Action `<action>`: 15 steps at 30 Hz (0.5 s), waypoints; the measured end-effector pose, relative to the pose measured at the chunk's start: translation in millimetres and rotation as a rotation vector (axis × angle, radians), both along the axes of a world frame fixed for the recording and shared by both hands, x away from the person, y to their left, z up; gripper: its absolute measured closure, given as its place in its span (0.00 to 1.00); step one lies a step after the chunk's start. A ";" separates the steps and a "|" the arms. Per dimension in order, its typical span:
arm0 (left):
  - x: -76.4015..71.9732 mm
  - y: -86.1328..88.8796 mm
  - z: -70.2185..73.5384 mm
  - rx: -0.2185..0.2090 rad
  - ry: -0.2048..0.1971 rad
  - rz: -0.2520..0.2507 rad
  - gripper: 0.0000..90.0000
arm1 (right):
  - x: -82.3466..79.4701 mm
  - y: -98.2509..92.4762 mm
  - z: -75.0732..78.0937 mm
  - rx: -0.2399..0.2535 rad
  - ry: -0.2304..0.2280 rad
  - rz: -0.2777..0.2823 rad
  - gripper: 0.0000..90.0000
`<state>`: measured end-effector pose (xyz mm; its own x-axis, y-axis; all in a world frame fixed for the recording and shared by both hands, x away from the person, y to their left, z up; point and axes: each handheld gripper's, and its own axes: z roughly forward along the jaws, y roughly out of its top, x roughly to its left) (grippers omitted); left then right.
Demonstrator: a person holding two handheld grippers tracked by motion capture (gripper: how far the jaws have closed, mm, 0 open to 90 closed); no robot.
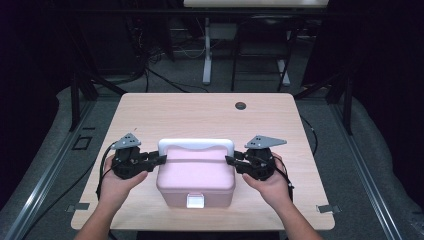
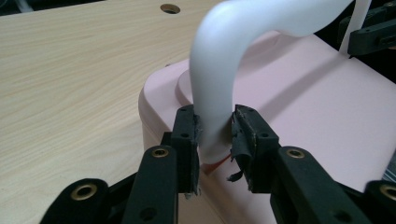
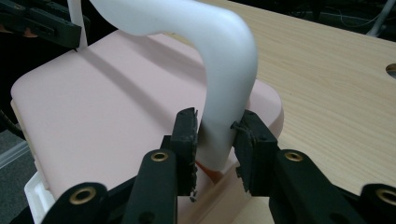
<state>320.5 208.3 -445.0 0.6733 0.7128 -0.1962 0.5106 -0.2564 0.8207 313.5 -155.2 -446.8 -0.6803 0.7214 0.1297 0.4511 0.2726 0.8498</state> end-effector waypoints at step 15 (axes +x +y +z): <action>-7.6 -1.8 0.4 0.027 -0.044 0.002 0.81 | -7.6 -1.7 0.7 0.005 -0.027 0.001 0.82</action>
<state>312.8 206.5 -444.7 0.6793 0.7189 -0.1473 0.4746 -0.2773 0.8354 305.9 -156.8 -446.1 -0.6840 0.7204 0.1151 0.4278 0.2683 0.8631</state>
